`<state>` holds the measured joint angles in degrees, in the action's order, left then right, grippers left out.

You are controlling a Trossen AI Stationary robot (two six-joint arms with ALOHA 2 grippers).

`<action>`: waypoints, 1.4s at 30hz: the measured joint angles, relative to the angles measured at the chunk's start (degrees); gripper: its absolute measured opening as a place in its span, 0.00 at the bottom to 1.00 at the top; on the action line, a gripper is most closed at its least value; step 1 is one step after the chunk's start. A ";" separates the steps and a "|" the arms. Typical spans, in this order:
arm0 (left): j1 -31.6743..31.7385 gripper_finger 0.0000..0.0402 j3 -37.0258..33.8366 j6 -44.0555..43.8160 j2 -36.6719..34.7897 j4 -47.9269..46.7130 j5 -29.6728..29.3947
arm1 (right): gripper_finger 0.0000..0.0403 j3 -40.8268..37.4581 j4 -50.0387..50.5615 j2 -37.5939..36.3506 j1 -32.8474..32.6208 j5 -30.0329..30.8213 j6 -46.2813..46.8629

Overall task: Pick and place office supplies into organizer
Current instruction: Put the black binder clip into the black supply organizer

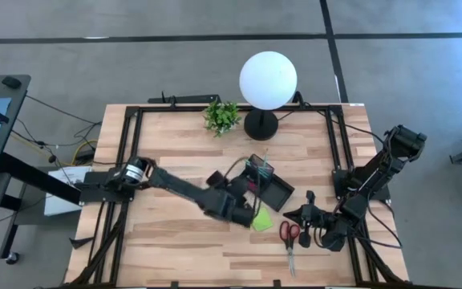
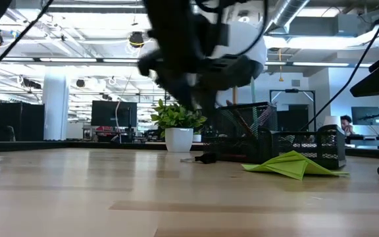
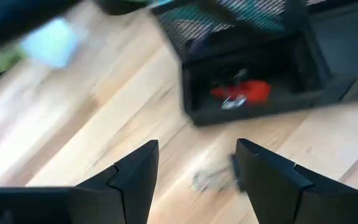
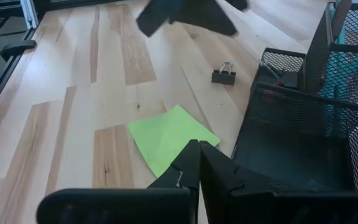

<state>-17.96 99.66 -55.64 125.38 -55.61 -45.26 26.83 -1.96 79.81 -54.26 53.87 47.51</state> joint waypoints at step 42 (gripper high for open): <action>-10.94 0.53 -8.09 -19.95 -23.37 -34.43 -15.45 | 0.09 20.29 -28.67 29.70 30.86 -27.61 -36.63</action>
<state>-28.90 91.57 -75.60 102.02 -90.04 -60.71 47.12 -30.63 109.51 -23.40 26.26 10.87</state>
